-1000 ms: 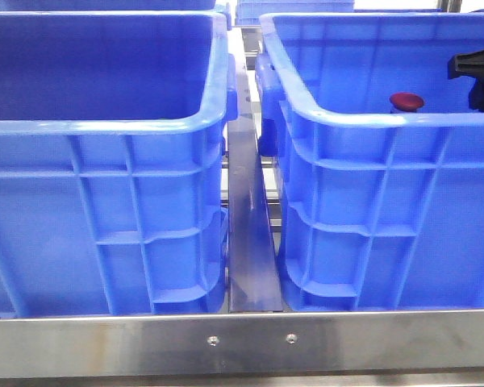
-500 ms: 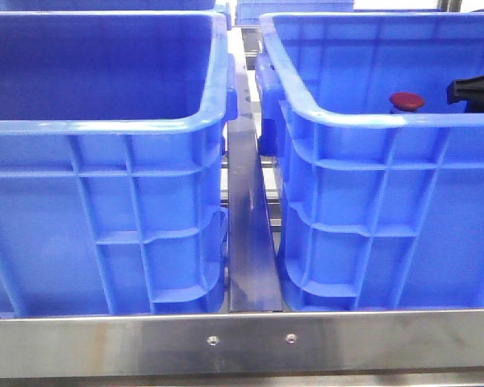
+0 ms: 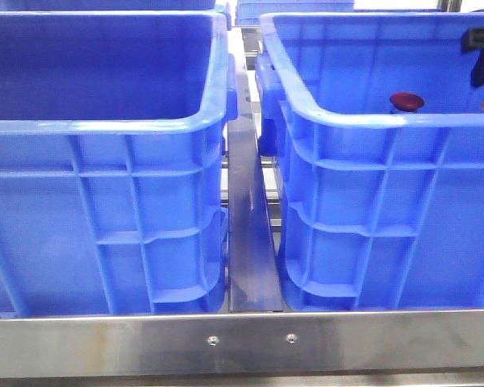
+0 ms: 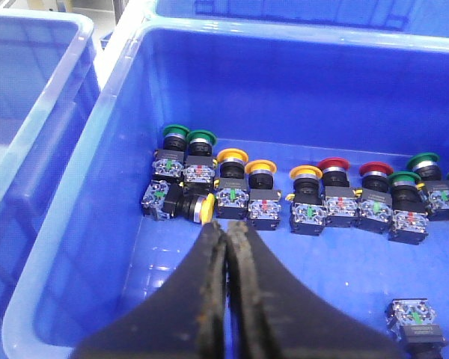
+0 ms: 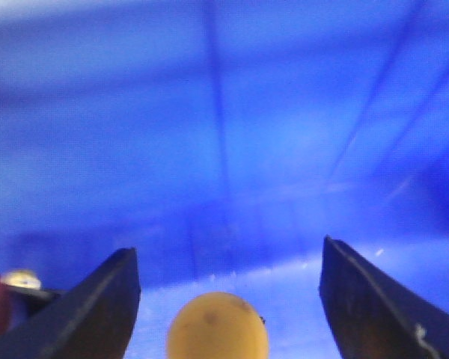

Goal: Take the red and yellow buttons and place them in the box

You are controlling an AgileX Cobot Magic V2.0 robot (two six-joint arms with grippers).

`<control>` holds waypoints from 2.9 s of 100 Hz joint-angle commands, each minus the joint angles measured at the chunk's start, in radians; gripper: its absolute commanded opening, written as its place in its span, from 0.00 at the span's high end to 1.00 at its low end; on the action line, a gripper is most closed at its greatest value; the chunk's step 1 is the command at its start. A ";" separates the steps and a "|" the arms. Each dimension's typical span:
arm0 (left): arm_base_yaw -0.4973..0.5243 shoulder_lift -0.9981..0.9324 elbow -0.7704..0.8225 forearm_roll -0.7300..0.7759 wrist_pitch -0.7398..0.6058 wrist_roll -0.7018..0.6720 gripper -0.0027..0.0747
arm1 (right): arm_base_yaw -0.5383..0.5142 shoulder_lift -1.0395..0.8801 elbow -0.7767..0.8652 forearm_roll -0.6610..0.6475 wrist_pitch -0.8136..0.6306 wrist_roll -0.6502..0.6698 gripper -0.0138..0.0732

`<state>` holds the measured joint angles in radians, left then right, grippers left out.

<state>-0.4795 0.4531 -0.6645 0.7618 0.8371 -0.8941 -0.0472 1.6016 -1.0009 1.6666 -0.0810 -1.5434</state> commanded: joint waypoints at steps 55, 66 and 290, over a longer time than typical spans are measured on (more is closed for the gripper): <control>0.004 0.006 -0.026 0.040 -0.061 -0.010 0.99 | -0.005 -0.710 0.338 0.004 0.081 -0.012 0.23; 0.004 0.006 -0.026 0.040 -0.061 -0.010 0.99 | -0.005 -0.816 0.402 0.004 0.122 -0.012 0.23; 0.214 -0.109 0.076 -0.039 -0.328 0.102 0.99 | -0.005 -0.993 0.462 0.004 0.149 -0.012 0.92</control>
<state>-0.3233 0.3647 -0.5969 0.7394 0.6767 -0.8647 -0.0472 0.6124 -0.5107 1.6666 0.0511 -1.5434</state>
